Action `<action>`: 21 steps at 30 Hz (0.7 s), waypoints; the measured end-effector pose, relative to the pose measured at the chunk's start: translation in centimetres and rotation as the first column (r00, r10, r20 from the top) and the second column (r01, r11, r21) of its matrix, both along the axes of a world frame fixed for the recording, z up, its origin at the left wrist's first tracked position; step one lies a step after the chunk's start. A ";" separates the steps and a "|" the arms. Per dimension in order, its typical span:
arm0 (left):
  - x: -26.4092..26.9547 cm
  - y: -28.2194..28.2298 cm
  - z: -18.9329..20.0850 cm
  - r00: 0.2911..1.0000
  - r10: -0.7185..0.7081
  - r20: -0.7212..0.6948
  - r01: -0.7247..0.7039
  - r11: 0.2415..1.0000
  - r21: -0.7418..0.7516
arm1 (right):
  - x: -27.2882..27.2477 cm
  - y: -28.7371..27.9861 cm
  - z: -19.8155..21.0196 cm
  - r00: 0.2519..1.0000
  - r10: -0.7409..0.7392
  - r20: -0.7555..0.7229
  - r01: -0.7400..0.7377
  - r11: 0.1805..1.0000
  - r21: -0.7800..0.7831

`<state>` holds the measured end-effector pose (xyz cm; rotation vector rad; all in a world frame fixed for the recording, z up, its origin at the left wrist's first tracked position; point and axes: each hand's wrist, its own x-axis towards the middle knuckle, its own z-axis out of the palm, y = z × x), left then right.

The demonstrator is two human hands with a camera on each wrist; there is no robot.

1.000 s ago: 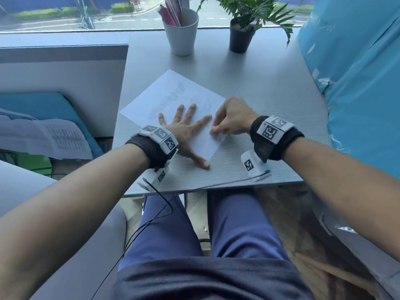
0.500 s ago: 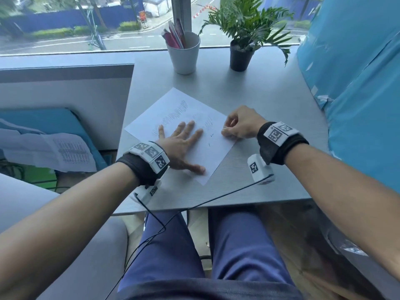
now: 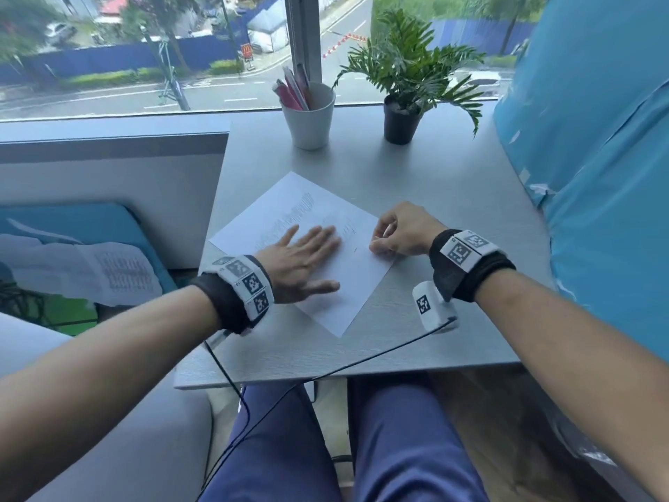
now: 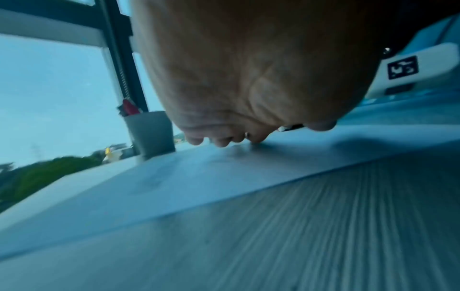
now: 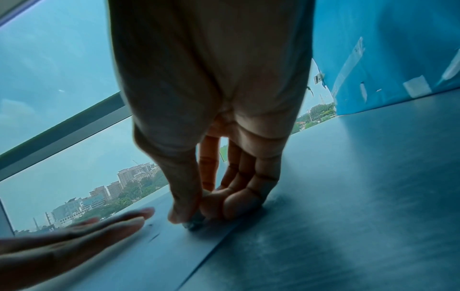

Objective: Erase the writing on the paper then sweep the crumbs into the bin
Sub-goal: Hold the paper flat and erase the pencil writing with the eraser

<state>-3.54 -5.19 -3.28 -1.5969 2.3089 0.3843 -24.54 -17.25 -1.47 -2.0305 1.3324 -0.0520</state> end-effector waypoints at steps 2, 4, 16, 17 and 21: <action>-1.4 0.4 0.2 0.982 -0.179 -0.053 0.179 0.984 -0.007 | 0.0 -0.2 -0.1 1.000 0.011 -0.016 -0.012 1.000 -0.009; -3.2 1.5 -0.1 0.939 -0.308 -0.155 0.315 0.949 0.027 | -0.1 -0.4 0.3 0.999 0.037 -0.025 -0.037 0.999 0.006; -3.5 -1.7 -1.6 0.957 -0.225 -0.182 0.231 0.973 0.011 | -1.5 -1.7 0.4 1.000 -0.028 0.000 0.028 0.995 -0.091; -3.1 -2.4 -1.7 0.973 -0.169 -0.157 0.172 0.985 0.010 | -1.6 -1.7 0.4 0.999 -0.032 0.002 0.032 0.995 -0.090; -0.7 -4.6 -1.5 0.977 0.174 -0.121 -0.172 0.985 0.028 | -1.6 -1.4 0.3 0.999 -0.051 0.008 0.051 0.995 -0.087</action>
